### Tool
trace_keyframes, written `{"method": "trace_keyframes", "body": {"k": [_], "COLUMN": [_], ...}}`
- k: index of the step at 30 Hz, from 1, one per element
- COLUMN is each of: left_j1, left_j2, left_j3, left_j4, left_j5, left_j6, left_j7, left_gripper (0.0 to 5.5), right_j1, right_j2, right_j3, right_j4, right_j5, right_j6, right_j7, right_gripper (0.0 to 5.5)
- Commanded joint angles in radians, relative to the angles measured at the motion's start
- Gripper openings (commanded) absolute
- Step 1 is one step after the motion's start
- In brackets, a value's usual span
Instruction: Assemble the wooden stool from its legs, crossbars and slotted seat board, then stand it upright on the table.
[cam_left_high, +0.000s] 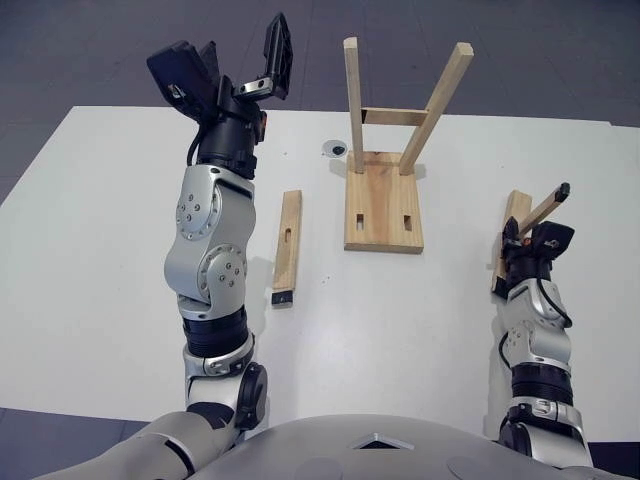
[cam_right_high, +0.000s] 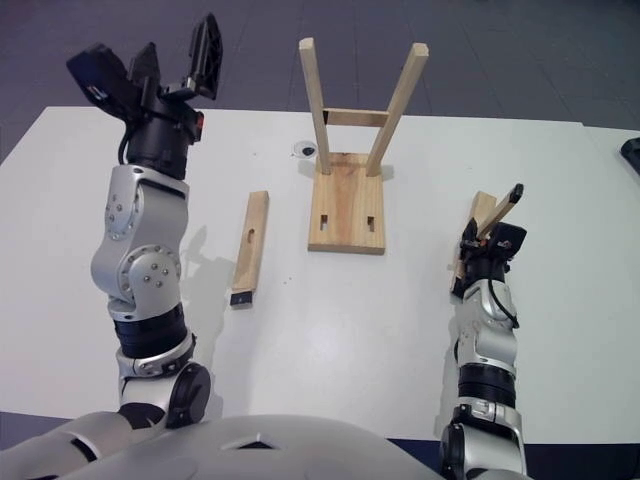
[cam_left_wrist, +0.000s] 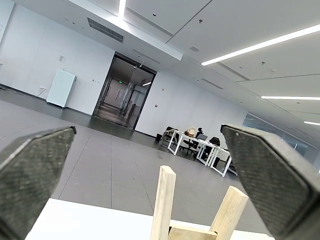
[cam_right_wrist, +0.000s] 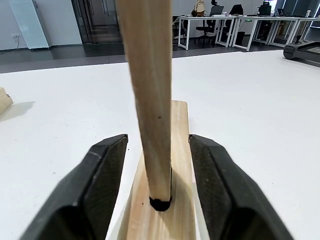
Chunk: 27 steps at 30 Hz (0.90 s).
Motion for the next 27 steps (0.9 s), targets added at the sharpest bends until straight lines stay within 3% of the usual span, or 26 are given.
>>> {"method": "trace_keyframes", "body": {"k": [1, 16, 27], "left_j1": [-0.017, -0.010, -0.056], "left_j2": [0.009, 0.006, 0.003], "left_j3": [0.009, 0.011, 0.027], "left_j4": [-0.002, -0.008, 0.039], "left_j5": [0.006, 0.016, 0.026], "left_j6": [0.002, -0.010, -0.006], "left_j7": [0.005, 0.014, 0.041], "left_gripper": [5.40, 5.40, 5.40], "right_j1": [0.037, -0.176, -0.428], "right_j2": [-0.003, -0.106, -0.112], "right_j3": [0.004, -0.052, -0.024], "right_j4": [-0.046, -0.415, -0.264], "right_j5": [-0.004, 0.070, -0.017], "right_j6": [0.096, 0.308, 0.276], "right_j7": [0.003, 0.009, -0.046], "right_gripper": [3.21, 5.34, 5.38]}}
